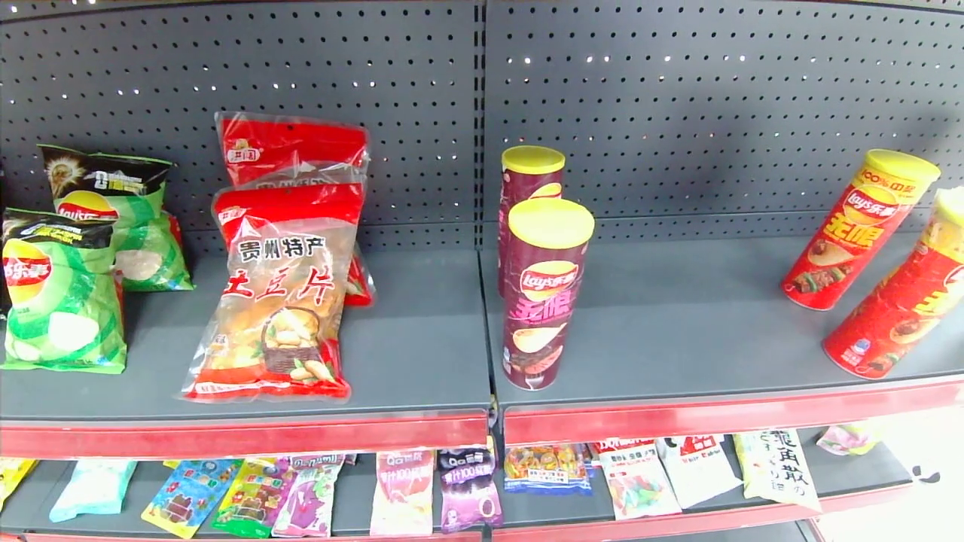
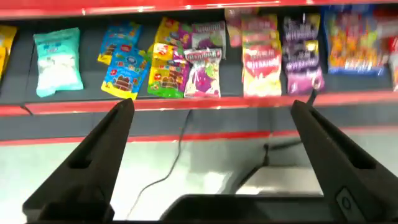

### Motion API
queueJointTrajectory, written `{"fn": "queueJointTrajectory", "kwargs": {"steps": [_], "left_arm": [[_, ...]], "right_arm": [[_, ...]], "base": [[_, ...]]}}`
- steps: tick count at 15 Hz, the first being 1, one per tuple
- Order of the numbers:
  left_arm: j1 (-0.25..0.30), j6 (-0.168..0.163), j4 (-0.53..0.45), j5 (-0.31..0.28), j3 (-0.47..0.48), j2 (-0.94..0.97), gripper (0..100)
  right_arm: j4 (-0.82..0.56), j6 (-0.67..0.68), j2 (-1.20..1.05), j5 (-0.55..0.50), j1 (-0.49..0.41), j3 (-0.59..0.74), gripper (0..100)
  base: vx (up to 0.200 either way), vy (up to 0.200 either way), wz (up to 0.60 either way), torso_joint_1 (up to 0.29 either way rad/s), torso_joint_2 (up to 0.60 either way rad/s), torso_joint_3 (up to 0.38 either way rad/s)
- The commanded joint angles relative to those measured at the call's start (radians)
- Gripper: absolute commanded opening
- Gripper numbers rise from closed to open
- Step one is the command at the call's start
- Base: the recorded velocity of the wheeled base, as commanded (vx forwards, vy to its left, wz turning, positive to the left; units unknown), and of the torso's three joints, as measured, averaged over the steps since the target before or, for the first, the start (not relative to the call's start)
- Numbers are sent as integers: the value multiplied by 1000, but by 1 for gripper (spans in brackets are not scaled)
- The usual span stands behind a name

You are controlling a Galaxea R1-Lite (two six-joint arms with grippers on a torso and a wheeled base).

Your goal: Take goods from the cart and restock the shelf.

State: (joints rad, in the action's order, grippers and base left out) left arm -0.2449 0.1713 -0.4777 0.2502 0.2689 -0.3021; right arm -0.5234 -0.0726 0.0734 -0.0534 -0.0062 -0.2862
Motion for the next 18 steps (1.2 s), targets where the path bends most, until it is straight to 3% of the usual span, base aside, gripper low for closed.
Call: {"fn": "queueJointTrajectory", "kwargs": {"steps": [1, 3, 4, 5, 6, 7, 8, 9, 11, 15, 18], "left_arm": [[55, 37, -33, 6, -4, 133, 100], [58, 51, 31, -3, -36, 212, 100], [58, 53, 188, -23, -109, 212, 100], [58, 37, 363, -101, -188, 212, 100], [58, 5, 501, -218, -255, 212, 100], [58, -21, 533, -262, -269, 212, 100], [58, -32, 518, -266, -266, 212, 100], [58, -33, 516, -244, -266, 212, 100], [58, -35, 514, -94, -269, 210, 100], [75, -30, 508, -3, -266, 184, 100], [273, -32, 504, -3, -264, 103, 100]], "right_arm": [[11, -1, -73, 0, 6, 18, 100], [17, 45, -73, -2, 6, 27, 100], [40, 92, -73, -9, 6, 39, 100], [114, 99, -73, -6, 6, 73, 100], [218, 96, -73, 9, 6, 121, 100], [278, 92, -73, 44, 6, 148, 100], [329, 82, -73, 76, 6, 171, 100], [345, 65, -73, 78, 6, 183, 100], [410, 62, -73, 69, 6, 208, 100], [419, 57, -73, 67, 6, 214, 100], [419, 73, -73, 127, 6, 216, 100]], "base": [[0, 0, 0, 0, 0, 0], [0, 0, 0, 0, 0, 0], [0, 0, 0, 0, 0, 0], [0, 0, 0, 0, 0, 0], [0, 0, 0, 0, 0, 0], [0, 0, 0, 0, 0, 0], [0, 0, 0, 0, 0, 0], [0, 0, 0, 0, 0, 0], [0, 0, 0, 0, 0, 0], [0, 0, 0, 0, 0, 0], [0, 0, 0, 0, 0, 0]]}}
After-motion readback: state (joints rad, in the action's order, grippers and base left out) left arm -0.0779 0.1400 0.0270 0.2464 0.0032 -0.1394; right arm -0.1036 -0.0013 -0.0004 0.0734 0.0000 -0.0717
